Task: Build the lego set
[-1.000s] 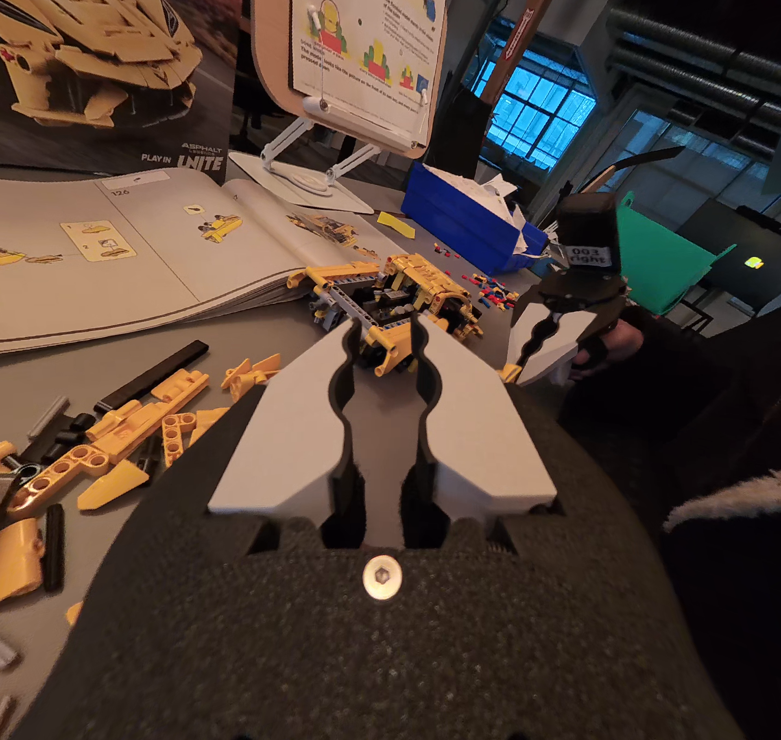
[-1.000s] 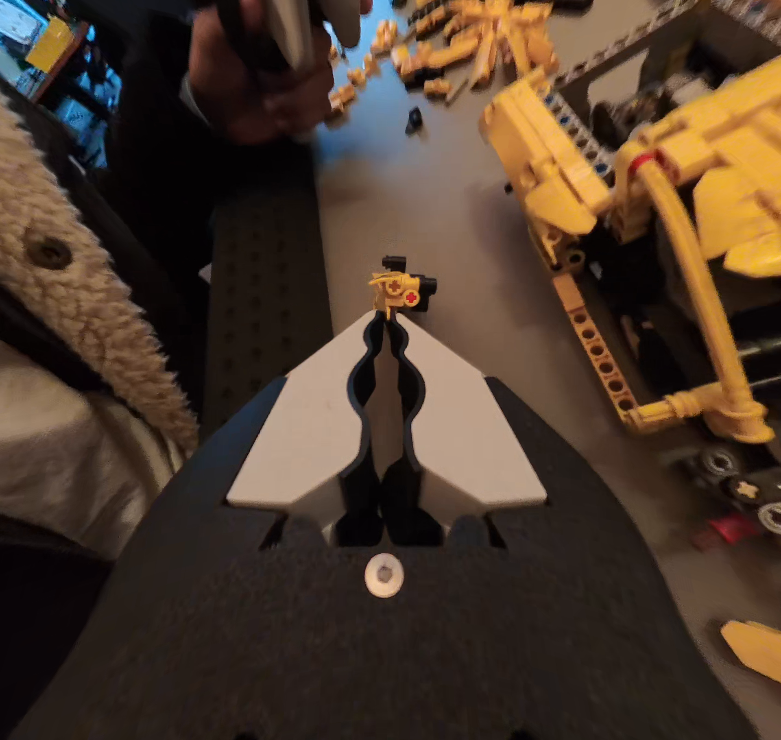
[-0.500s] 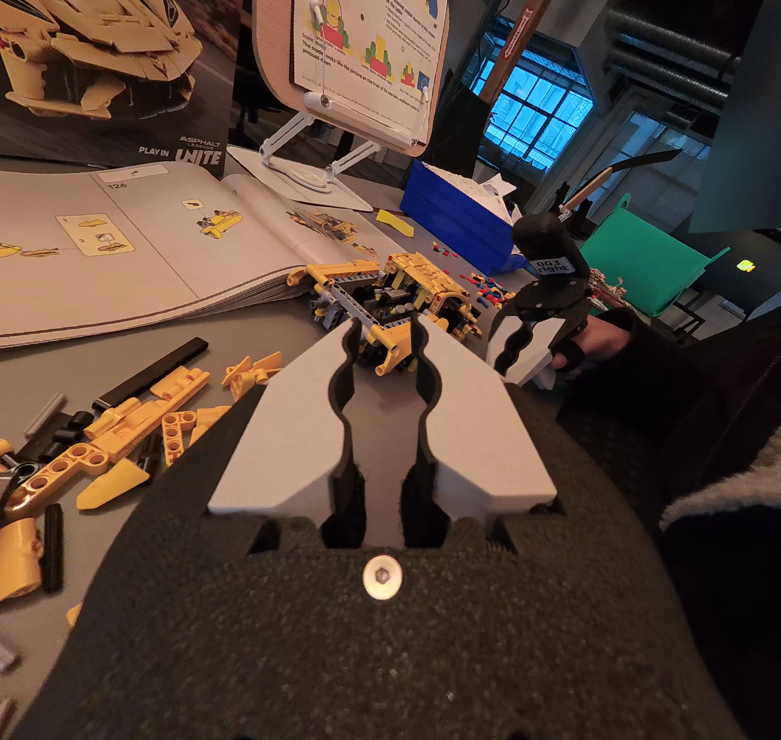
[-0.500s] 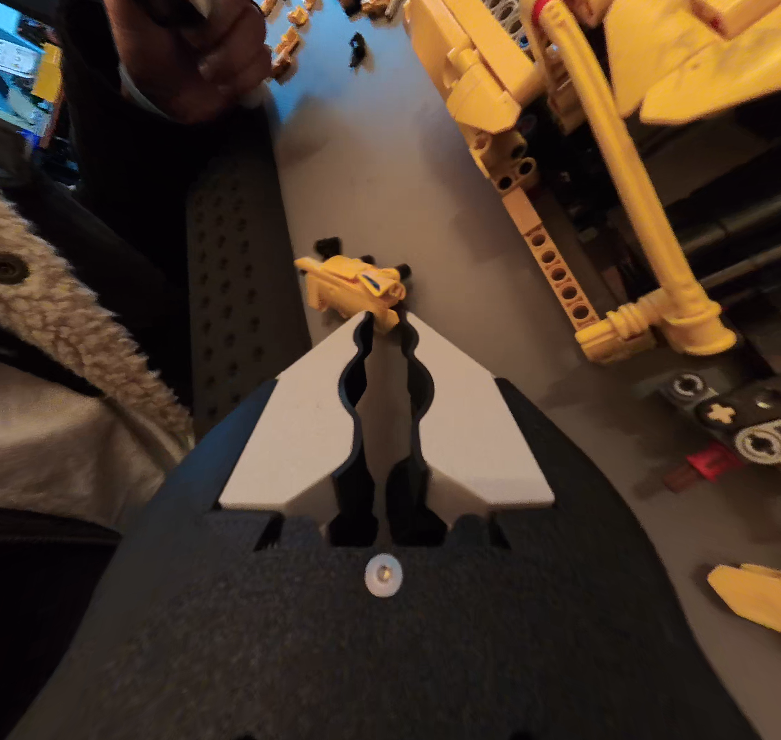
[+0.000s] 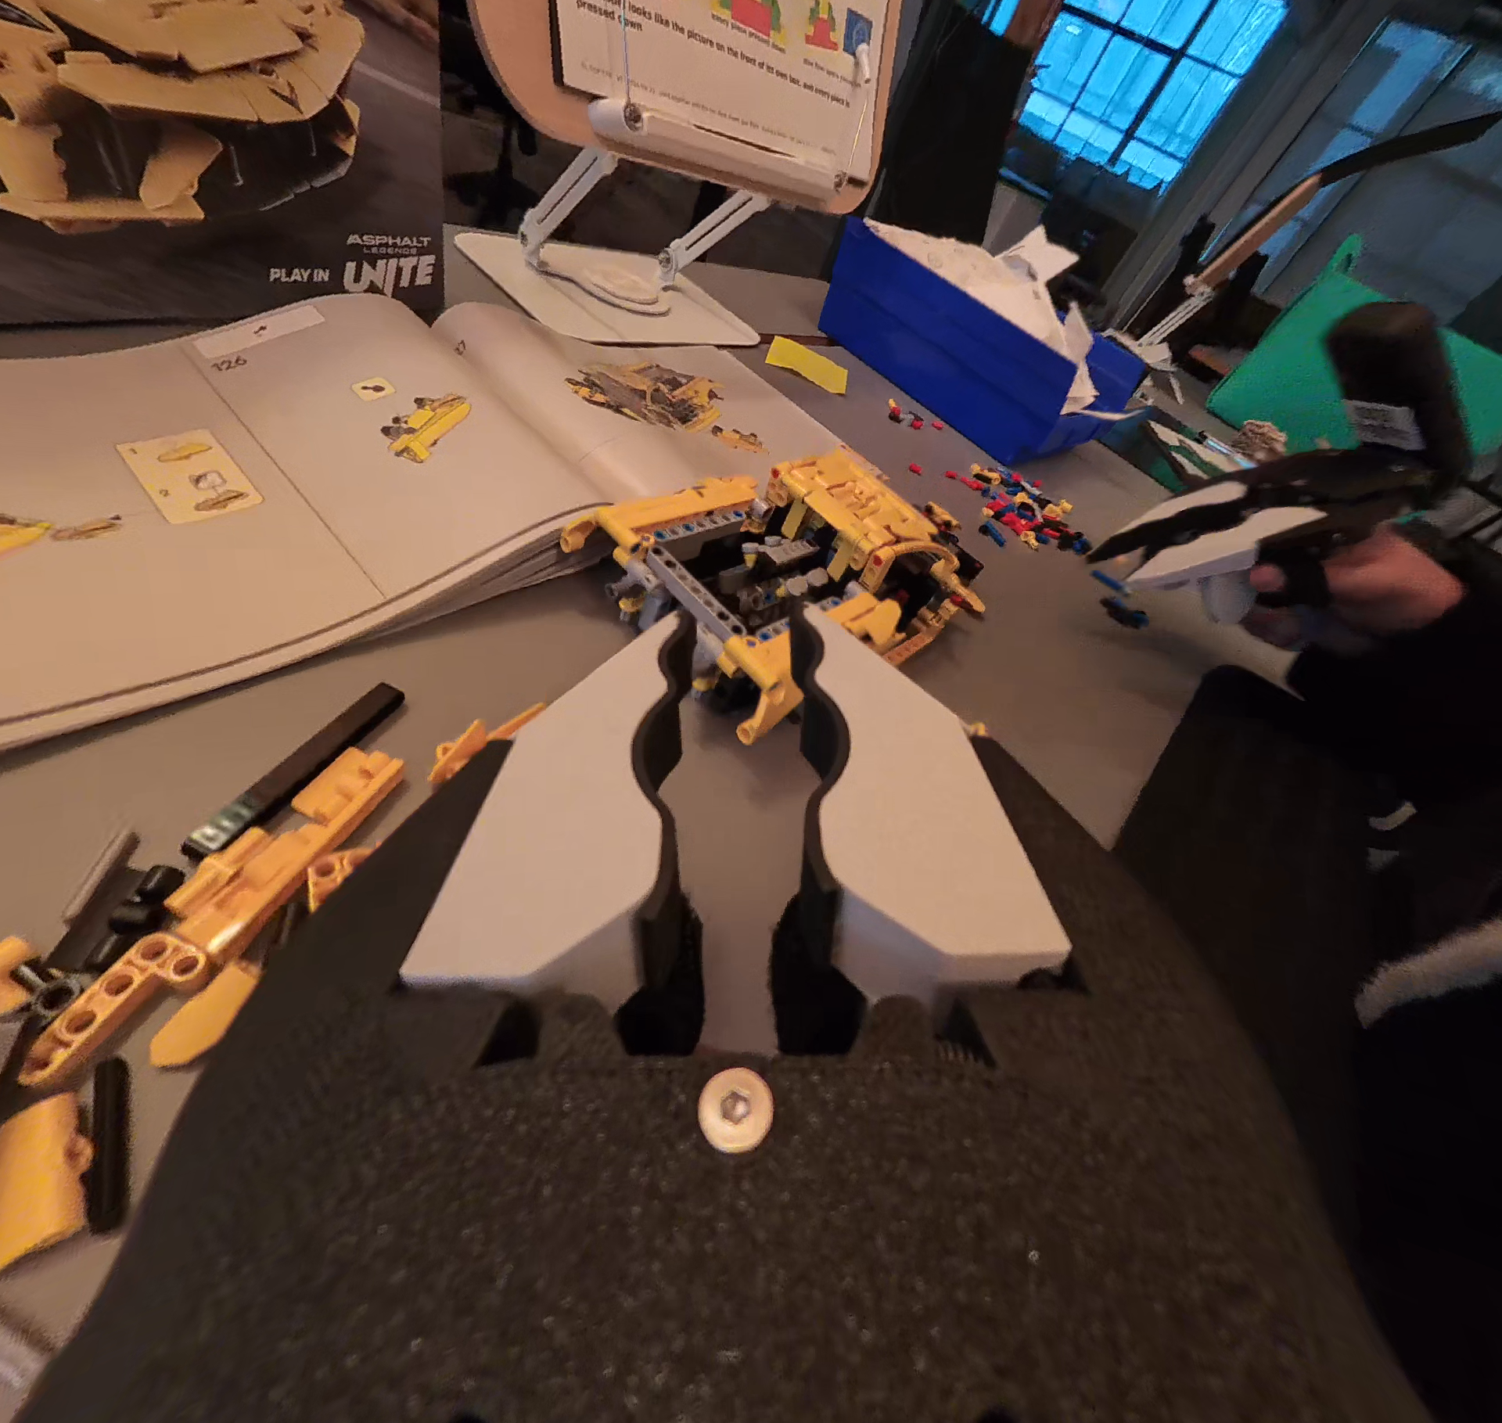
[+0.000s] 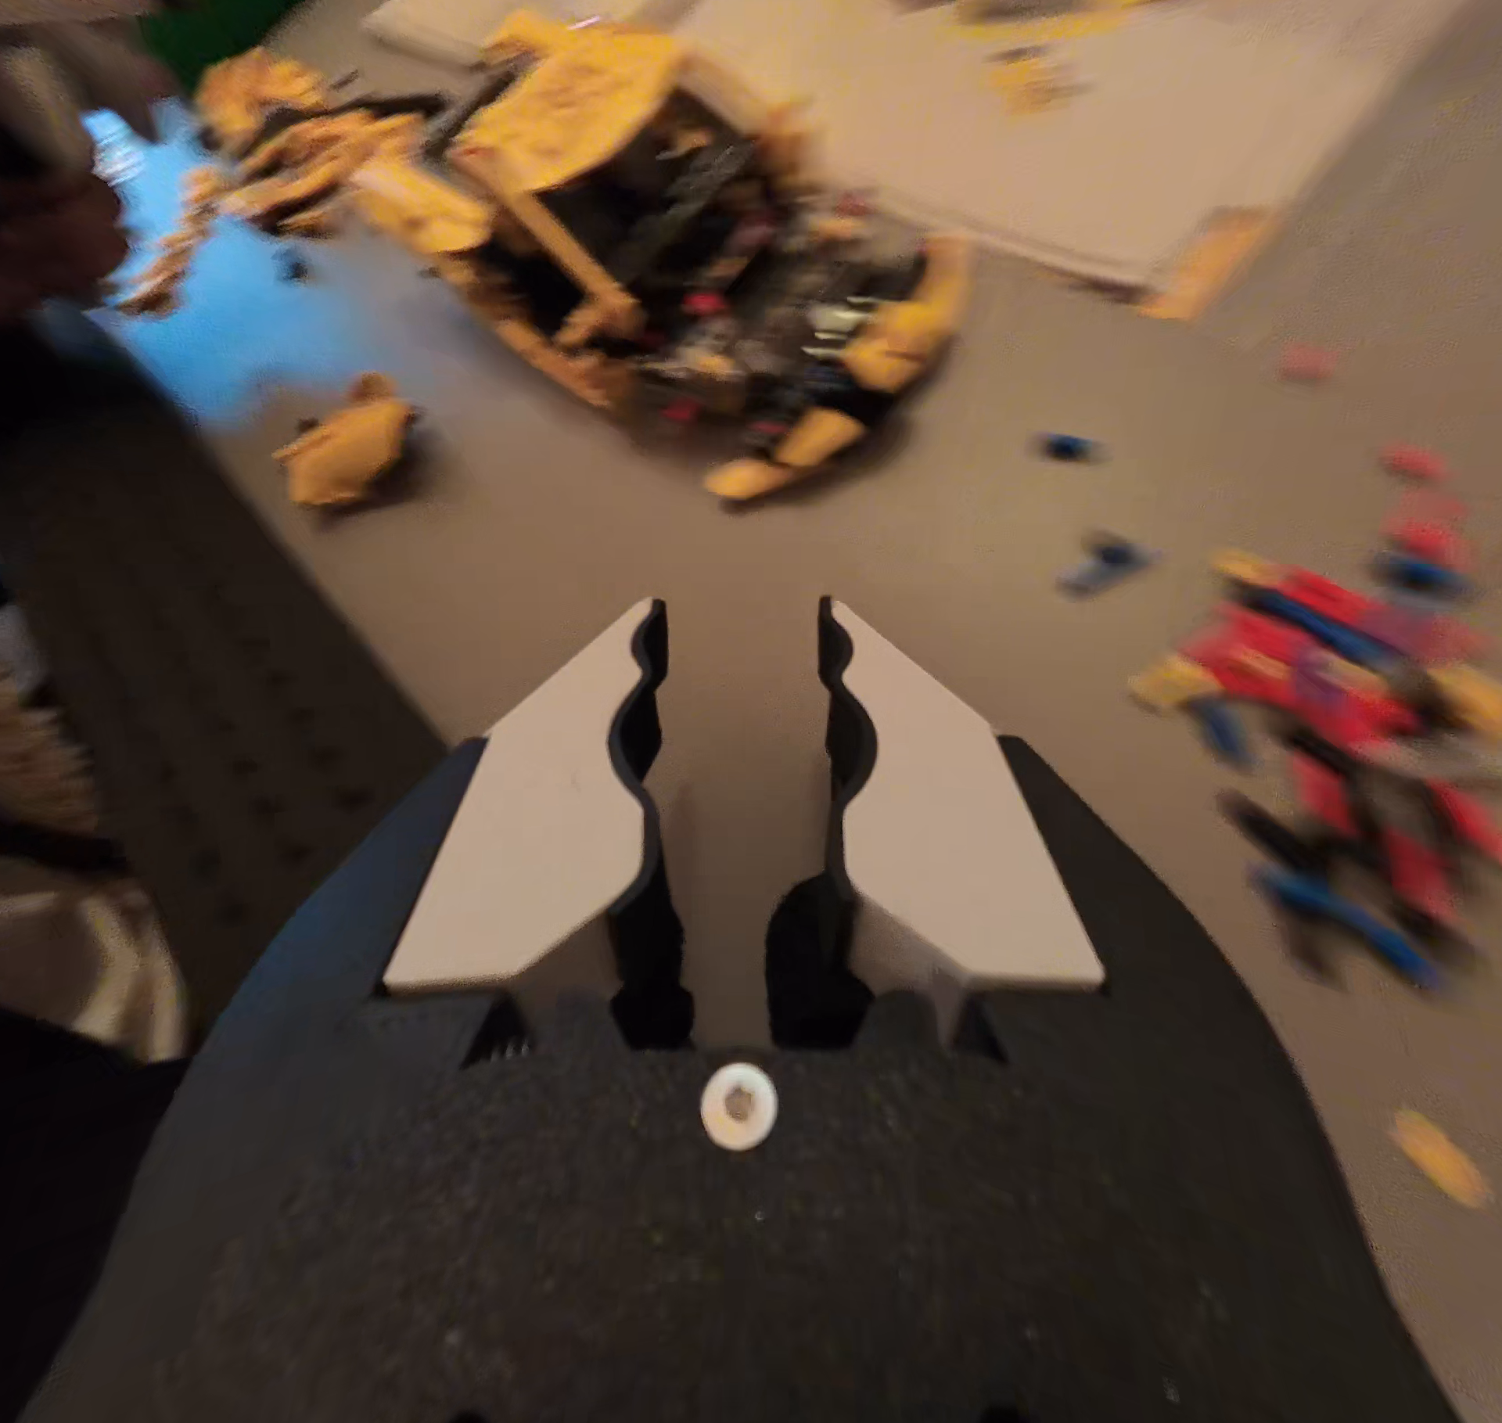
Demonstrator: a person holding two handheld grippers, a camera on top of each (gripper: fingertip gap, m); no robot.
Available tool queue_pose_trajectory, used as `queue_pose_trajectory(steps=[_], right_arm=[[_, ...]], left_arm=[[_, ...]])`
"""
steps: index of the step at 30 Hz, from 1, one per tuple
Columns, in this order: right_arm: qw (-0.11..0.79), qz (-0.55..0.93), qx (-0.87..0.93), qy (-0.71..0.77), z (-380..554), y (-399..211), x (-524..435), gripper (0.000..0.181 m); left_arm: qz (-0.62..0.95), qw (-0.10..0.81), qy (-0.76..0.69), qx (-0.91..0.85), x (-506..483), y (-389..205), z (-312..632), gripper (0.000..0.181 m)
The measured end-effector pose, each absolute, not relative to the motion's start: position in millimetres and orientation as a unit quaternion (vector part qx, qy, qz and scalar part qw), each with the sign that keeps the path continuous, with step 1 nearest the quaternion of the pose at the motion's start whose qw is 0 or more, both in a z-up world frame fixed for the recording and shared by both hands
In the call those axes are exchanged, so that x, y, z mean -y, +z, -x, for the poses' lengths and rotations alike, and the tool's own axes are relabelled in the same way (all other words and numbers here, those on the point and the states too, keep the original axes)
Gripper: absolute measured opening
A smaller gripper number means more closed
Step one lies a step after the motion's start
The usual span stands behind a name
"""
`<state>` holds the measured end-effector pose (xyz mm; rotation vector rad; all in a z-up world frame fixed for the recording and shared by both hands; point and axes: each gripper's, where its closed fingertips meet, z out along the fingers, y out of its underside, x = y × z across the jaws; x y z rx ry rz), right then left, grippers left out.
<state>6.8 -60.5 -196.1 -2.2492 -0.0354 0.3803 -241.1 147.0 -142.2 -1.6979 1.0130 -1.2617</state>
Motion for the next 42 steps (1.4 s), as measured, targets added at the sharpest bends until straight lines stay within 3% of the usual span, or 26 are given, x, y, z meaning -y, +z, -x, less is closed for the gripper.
queue_pose_trajectory(steps=[4, 7, 19, 21, 42], right_arm=[[0.456, 0.888, -0.056, -0.003, -110, -192, 109, 0.035], [0.451, 0.890, -0.071, -0.021, -136, -202, 123, 0.032], [0.395, 0.918, -0.045, 0.001, -147, -231, 113, 0.021], [0.398, 0.916, -0.046, 0.010, -156, -227, 116, 0.013], [0.368, 0.930, -0.008, 0.020, -163, -233, 109, 0.006]], left_arm=[[0.691, 0.378, -0.476, -0.391, -162, -137, 222, 0.023], [0.708, 0.380, -0.456, -0.383, -183, -133, 206, 0.023], [0.693, 0.522, -0.363, -0.339, -257, -113, 173, 0.022], [0.686, 0.534, -0.358, -0.340, -263, -114, 177, 0.021], [0.679, 0.513, -0.394, -0.348, -257, -119, 172, 0.022]])
